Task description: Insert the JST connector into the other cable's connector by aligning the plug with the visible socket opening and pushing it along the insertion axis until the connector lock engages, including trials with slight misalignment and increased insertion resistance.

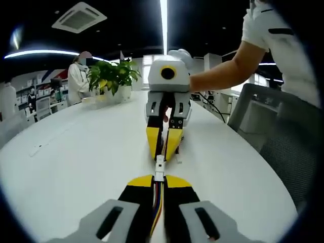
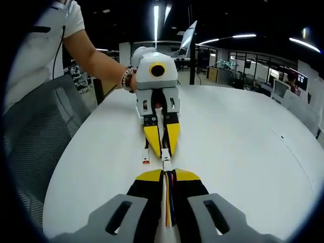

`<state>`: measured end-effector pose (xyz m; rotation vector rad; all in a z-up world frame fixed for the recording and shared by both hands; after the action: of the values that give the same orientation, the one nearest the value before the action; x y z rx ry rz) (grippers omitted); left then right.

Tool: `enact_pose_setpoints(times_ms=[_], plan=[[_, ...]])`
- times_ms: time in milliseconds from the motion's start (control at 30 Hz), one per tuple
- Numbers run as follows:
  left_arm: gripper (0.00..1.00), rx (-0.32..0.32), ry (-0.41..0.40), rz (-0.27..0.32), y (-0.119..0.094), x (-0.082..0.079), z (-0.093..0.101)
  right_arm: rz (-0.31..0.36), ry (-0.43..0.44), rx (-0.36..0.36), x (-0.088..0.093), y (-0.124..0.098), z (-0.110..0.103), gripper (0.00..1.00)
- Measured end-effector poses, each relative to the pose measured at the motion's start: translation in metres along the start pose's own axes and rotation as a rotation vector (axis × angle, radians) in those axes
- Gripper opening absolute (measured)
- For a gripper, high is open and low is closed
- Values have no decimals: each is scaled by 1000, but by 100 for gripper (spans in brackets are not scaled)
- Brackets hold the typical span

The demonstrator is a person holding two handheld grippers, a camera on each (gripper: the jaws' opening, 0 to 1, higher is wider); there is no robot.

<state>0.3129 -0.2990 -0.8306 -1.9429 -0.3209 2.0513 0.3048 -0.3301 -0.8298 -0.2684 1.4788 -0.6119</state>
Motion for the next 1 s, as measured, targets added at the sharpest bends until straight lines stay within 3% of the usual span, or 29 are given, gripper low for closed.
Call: enact_pose_setpoints(times_ms=[433,1000], plan=[[0,8,-3,-8,0,5,-2,-45,-19,-16,4,8,-4,4],[0,-8,-13,15,-1,-3,-6,-25,5,0,-4,8,4,3]])
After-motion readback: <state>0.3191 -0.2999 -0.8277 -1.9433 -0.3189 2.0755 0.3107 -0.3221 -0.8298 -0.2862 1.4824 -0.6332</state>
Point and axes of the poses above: the point that each gripper's makers call its tool centre point, and the gripper's own axes: y roughly forward along the fingers, z roughly to its right, x roughly out of its underside, the point moved 1 cm from there along -y, roughly backward along the fingers, and after that the axes turned 11 degrees about x, right-handed, at the moved point
